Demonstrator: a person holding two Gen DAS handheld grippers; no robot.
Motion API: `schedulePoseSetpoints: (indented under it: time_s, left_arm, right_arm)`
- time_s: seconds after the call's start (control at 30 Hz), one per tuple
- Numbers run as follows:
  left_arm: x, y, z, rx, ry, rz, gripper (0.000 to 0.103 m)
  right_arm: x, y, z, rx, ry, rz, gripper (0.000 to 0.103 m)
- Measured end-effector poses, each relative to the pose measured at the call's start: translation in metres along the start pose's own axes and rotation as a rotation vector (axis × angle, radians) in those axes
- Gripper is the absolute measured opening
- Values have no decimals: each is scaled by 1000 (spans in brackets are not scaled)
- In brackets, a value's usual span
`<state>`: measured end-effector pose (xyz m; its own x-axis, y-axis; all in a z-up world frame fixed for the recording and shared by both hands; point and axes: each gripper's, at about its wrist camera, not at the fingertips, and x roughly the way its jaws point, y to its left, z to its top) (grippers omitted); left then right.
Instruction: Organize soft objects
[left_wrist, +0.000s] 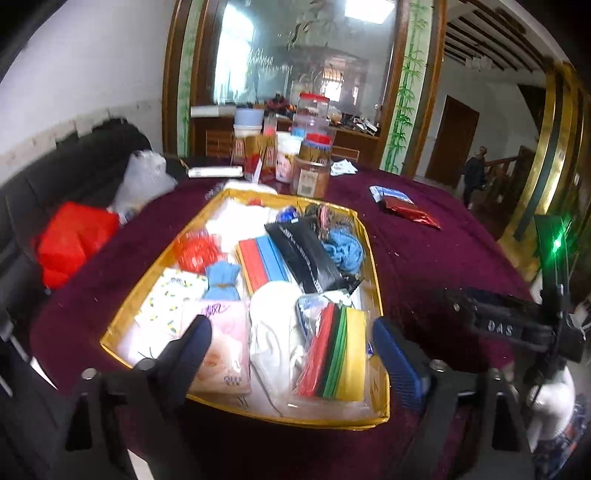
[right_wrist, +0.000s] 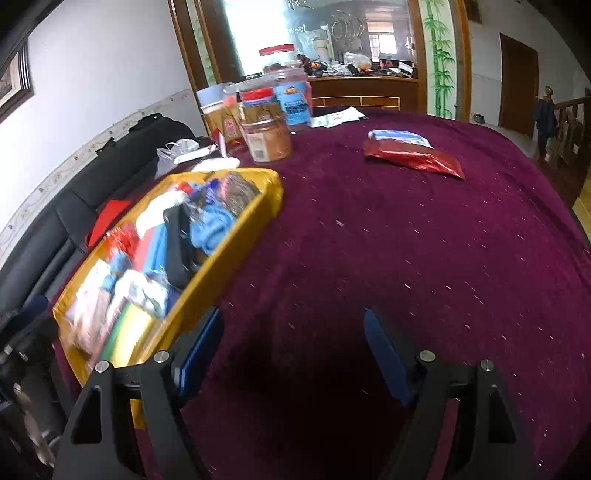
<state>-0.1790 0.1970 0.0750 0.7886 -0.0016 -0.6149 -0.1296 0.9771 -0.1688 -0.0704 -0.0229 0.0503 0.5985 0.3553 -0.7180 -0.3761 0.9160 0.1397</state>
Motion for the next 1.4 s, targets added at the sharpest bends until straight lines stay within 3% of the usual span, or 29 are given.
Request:
schedulePoseSetpoints:
  time_s: [0.27, 0.57, 0.87, 1.1, 1.23, 1.4]
  left_arm:
    - [-4, -29, 0, 87, -23, 60, 95]
    - [-8, -42, -3, 114, -21, 75, 96]
    - [-19, -43, -7, 117, -39, 79, 97]
    - [-24, -27, -11, 65, -22, 40, 99]
    - [-12, 3, -12, -5, 17, 103, 99]
    - [24, 11, -3, 83, 54, 272, 99]
  right_arm:
    - [-12, -19, -25, 37, 6, -5, 78]
    - [-29, 6, -39, -54, -30, -18, 83]
    - [-43, 27, -54, -71, -37, -2, 85]
    - [-46, 14, -72, -2, -20, -25, 85]
    - [-45, -2, -80, 52, -14, -44, 85]
    - [-40, -13, -83, 102, 2, -22, 85]
